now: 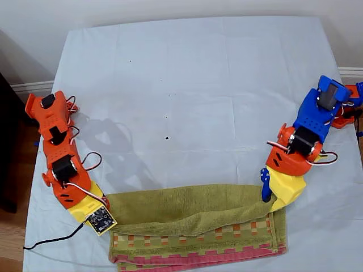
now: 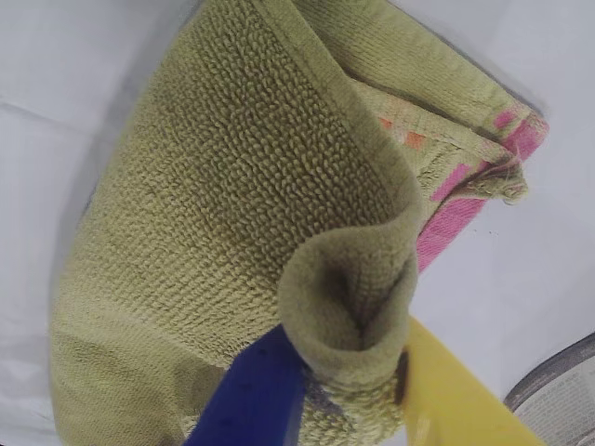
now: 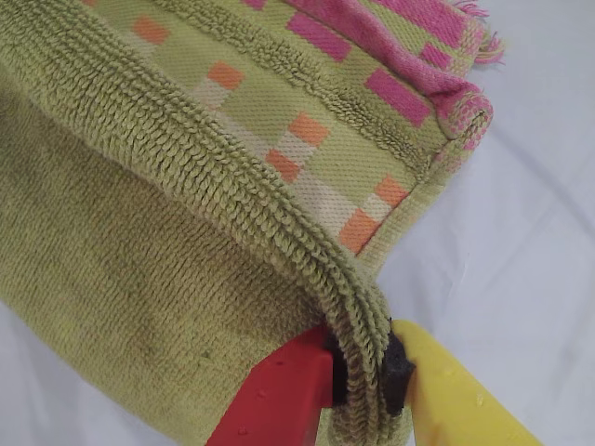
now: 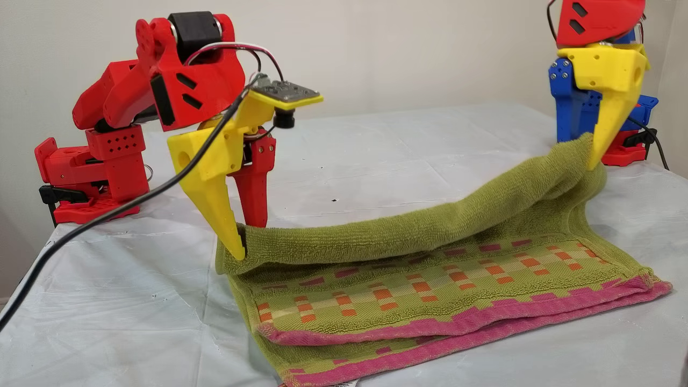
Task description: Fold the towel.
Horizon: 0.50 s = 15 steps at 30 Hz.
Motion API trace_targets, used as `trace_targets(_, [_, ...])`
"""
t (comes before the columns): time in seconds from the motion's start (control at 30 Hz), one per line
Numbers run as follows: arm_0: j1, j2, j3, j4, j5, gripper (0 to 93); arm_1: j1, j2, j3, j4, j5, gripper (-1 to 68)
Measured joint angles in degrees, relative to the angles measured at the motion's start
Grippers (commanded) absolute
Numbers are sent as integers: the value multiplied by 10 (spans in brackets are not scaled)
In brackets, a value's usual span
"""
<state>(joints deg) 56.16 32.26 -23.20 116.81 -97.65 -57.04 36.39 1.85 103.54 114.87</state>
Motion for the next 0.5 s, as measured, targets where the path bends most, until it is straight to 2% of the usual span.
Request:
trace_targets(0.3, [2,-36,-5,-61,34,-1,-20,-56,-78,0,33,2])
trace_targets(0.5, [2,-90,-5,-171,88,-1,-31,-67,-78,0,53,2])
